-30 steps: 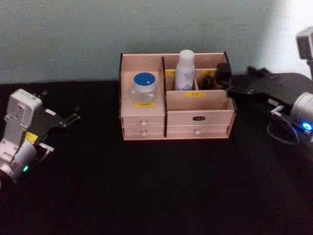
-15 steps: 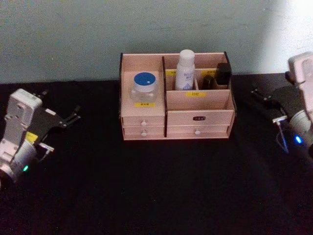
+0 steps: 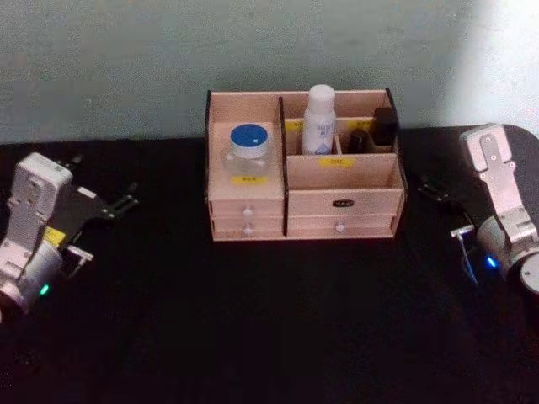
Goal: Pick up the facial cleanser and watermelon frost from the table and place them into the tiered storage box.
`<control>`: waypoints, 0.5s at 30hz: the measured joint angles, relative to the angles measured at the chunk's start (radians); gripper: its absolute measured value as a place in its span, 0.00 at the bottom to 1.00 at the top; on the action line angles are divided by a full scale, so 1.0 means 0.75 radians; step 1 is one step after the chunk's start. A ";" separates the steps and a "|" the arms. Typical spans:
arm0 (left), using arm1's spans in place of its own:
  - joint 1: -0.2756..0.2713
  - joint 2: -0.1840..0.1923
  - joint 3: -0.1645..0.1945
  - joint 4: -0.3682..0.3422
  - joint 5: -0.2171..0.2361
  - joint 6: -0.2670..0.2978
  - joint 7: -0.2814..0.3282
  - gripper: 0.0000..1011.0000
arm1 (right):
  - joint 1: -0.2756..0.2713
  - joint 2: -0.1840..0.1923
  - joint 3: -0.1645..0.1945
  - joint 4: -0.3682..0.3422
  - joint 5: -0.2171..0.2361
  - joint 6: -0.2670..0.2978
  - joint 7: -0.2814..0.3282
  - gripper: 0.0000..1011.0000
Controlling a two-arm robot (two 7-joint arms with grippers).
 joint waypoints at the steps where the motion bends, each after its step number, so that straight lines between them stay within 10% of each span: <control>1: 0.000 0.000 0.000 0.000 0.000 0.000 0.000 0.99 | 0.000 0.000 0.000 -0.001 0.000 0.000 0.000 0.99; 15: 0.000 0.000 0.000 0.000 0.000 0.000 0.000 0.99 | -0.001 0.005 0.001 -0.012 0.003 -0.002 -0.003 0.99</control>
